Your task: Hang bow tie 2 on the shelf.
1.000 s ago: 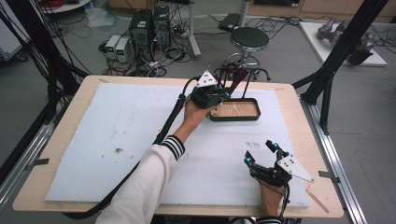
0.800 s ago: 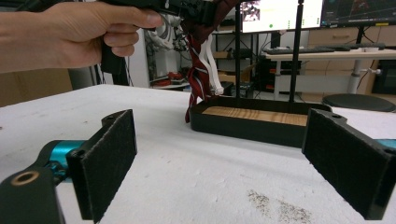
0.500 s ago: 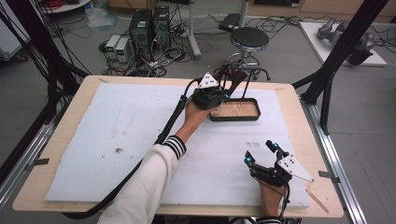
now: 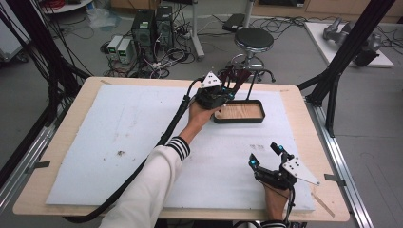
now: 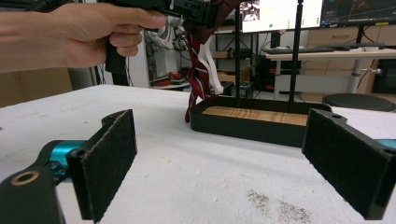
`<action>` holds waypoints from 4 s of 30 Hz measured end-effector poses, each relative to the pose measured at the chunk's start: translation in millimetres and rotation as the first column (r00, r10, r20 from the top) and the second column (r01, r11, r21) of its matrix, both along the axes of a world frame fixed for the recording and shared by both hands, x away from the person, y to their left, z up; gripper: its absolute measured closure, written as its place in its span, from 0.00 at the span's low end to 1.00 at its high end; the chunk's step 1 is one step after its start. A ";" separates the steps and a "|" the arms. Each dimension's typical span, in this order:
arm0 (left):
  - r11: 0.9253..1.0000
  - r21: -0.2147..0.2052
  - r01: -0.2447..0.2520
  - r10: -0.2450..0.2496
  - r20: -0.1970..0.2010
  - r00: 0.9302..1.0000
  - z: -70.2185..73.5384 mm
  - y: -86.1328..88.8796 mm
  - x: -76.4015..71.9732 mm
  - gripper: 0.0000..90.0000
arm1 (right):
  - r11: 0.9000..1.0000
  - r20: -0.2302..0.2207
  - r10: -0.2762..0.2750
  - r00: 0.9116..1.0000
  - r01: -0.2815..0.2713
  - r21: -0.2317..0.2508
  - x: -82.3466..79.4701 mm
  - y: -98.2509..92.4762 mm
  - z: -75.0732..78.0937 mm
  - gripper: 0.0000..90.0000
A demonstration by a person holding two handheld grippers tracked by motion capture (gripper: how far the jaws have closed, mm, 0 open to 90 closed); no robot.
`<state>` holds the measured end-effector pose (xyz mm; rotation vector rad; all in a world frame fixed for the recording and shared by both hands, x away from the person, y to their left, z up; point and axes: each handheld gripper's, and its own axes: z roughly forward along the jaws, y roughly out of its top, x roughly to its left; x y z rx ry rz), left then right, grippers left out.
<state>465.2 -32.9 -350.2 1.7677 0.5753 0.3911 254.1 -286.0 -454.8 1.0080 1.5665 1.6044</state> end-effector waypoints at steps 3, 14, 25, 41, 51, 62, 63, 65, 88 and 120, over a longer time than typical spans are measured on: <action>1.000 -0.002 0.007 -0.007 0.009 1.000 3.4 -7.3 -0.4 0.91 | 1.000 -0.001 0.000 1.000 0.000 0.001 0.1 -0.2 0.0 0.10; 1.000 -0.008 -0.009 0.009 0.006 1.000 3.0 -7.7 0.2 0.91 | 1.000 0.002 0.003 1.000 -0.003 0.002 0.0 -0.9 -0.1 0.10; 0.999 -0.006 -0.043 0.043 -0.011 0.999 2.2 -1.7 5.4 0.91 | 1.000 0.003 0.003 1.000 -0.003 0.002 0.1 -0.8 -0.1 0.10; 0.995 0.029 -0.090 0.092 -0.045 0.995 -7.4 -0.2 10.2 0.91 | 1.000 0.002 0.004 1.000 -0.004 0.003 -0.1 -0.8 -0.1 0.10; 0.992 0.065 -0.111 0.114 -0.060 0.992 -11.4 1.5 11.7 0.91 | 1.000 0.003 0.003 1.000 -0.003 0.004 -0.2 -0.8 -0.2 0.10; 0.993 0.062 -0.103 0.107 -0.071 0.992 -16.8 0.7 10.3 0.90 | 1.000 0.001 0.003 1.000 -0.003 0.003 -0.4 -0.7 -0.1 0.10; 0.993 0.062 -0.101 0.105 -0.069 0.992 -16.8 0.8 10.2 0.90 | 1.000 0.001 0.003 1.000 -0.003 0.003 -0.4 -0.7 -0.1 0.10; 0.993 0.062 -0.097 0.101 -0.069 0.992 -16.9 0.6 9.8 0.90 | 1.000 0.000 0.003 1.000 -0.003 0.003 -0.4 -0.6 -0.1 0.10; 1.000 -0.008 0.006 -0.007 -0.028 1.000 -10.7 9.9 -3.9 0.33 | 1.000 0.001 0.002 1.000 -0.002 0.006 -0.3 -0.8 -0.2 0.10; 0.995 -0.100 0.016 0.002 0.175 0.985 -28.5 218.9 -143.0 0.11 | 0.999 0.014 -0.005 1.000 0.006 -0.033 -1.0 2.7 -0.1 0.10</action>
